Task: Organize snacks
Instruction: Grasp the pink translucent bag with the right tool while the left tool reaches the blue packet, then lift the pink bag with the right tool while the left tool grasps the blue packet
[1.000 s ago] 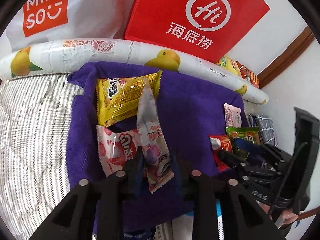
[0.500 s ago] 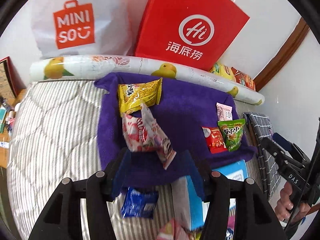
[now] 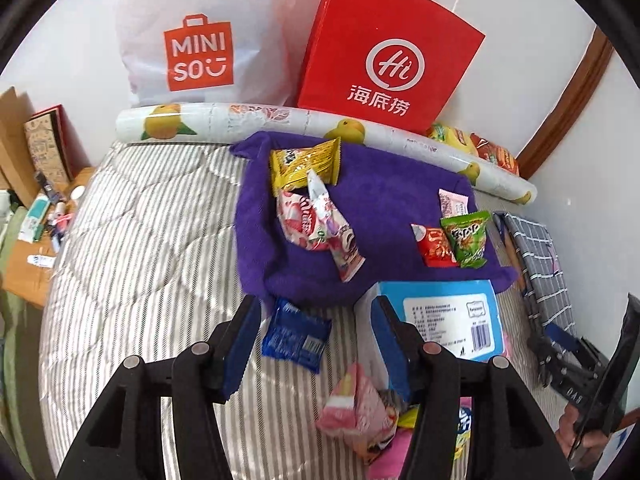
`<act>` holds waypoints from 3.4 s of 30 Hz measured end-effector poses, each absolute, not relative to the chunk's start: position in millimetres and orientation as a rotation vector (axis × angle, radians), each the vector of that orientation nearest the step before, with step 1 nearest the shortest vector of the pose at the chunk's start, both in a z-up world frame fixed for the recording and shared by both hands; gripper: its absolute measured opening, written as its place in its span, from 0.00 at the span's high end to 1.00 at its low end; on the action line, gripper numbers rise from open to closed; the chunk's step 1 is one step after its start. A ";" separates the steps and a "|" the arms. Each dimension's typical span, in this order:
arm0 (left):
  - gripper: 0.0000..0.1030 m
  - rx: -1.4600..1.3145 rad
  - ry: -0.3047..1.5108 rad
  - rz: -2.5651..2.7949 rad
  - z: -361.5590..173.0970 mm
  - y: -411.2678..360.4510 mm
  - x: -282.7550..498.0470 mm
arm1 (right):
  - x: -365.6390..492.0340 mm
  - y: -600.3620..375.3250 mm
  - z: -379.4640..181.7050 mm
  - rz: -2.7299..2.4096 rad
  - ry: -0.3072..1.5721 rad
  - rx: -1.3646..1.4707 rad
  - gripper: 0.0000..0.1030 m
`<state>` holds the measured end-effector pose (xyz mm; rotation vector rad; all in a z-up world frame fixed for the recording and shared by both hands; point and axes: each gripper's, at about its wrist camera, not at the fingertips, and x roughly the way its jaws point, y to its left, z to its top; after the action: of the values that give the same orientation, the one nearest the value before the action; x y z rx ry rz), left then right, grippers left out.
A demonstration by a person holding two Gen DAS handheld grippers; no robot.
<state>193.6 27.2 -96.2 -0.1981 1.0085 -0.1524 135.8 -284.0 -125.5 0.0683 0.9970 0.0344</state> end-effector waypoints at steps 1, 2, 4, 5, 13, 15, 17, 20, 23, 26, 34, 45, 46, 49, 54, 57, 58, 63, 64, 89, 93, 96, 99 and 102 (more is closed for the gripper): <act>0.47 -0.202 1.006 -0.156 -94.6 27.1 190.4 | 131.7 -282.4 -127.9 0.039 1.000 0.069 0.37; 0.47 -0.203 1.005 -0.158 -93.3 27.3 187.3 | 128.5 -280.8 -130.0 0.045 1.000 0.069 0.37; 0.47 -0.188 1.000 -0.143 -91.6 27.2 181.5 | 122.2 -277.1 -134.2 0.063 1.002 0.060 0.37; 0.47 -0.181 1.000 -0.139 -91.4 27.4 179.2 | 119.2 -274.5 -136.9 0.074 1.002 0.056 0.37; 0.47 -0.148 1.016 -0.133 -94.5 35.7 169.3 | 118.4 -258.4 -160.3 0.094 1.023 -0.003 0.37; 0.47 -0.142 1.019 -0.136 -95.7 36.9 168.8 | 120.5 -256.2 -166.4 0.091 1.035 -0.006 0.37; 0.47 -0.138 1.023 -0.138 -97.5 37.0 168.9 | 122.7 -254.4 -172.0 0.099 1.039 -0.017 0.37; 0.47 -0.137 1.031 -0.137 -101.6 37.0 171.1 | 126.2 -252.9 -177.9 0.093 1.037 -0.039 0.37; 0.47 -0.146 1.043 -0.134 -107.8 37.8 173.8 | 130.2 -251.7 -182.0 0.084 1.025 -0.077 0.37; 0.47 -0.157 1.057 -0.129 -114.8 39.2 175.9 | 131.6 -249.0 -186.1 0.086 1.011 -0.120 0.38; 0.47 -0.172 1.068 -0.129 -125.3 40.6 177.5 | 129.5 -238.4 -192.5 0.167 1.009 -0.176 0.68; 0.47 -0.196 1.093 -0.127 -140.2 46.4 180.6 | 116.4 -244.6 -185.1 0.137 0.995 -0.159 0.81; 0.47 -0.195 1.094 -0.132 -140.9 45.8 181.8 | 114.6 -247.4 -182.3 0.133 0.992 -0.143 0.81; 0.47 -0.188 1.099 -0.155 -145.3 42.8 188.2 | 108.8 -255.0 -173.9 0.108 0.979 -0.105 0.81; 0.47 -0.183 1.120 -0.181 -156.5 36.7 200.4 | 105.1 -265.1 -166.4 0.066 0.974 -0.043 0.81; 0.47 -0.180 1.128 -0.192 -163.6 34.3 207.1 | 106.5 -270.0 -162.7 0.045 0.972 -0.008 0.81; 0.47 -0.182 1.130 -0.195 -165.3 34.1 208.8 | 107.3 -270.4 -161.3 0.036 0.969 -0.002 0.81; 0.48 -0.192 1.140 -0.228 -173.9 31.9 219.7 | 112.8 -276.1 -154.4 0.015 0.957 0.027 0.81; 0.48 -0.194 1.144 -0.235 -175.7 31.4 221.9 | 113.4 -277.6 -152.7 0.012 0.954 0.034 0.81; 0.82 -0.204 1.132 -0.276 -182.3 31.8 223.0 | 101.0 -286.4 -136.2 -0.035 0.915 0.082 0.82; 0.82 -0.218 1.112 -0.269 -174.2 39.4 215.0 | 99.8 -280.8 -130.8 -0.024 0.902 0.078 0.82; 0.82 -0.226 1.085 -0.269 -163.7 46.4 205.6 | 97.3 -276.6 -126.3 -0.022 0.893 0.074 0.82; 0.82 -0.235 1.072 -0.271 -154.3 49.5 198.8 | 96.9 -273.9 -122.7 -0.035 0.896 0.074 0.82; 0.82 -0.234 1.055 -0.277 -141.6 52.9 188.3 | 93.3 -272.0 -116.5 -0.045 0.894 0.090 0.82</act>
<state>188.3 52.9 -141.6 -0.2343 1.0546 -0.2768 93.3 -272.0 -116.5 0.0903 0.8941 -0.0450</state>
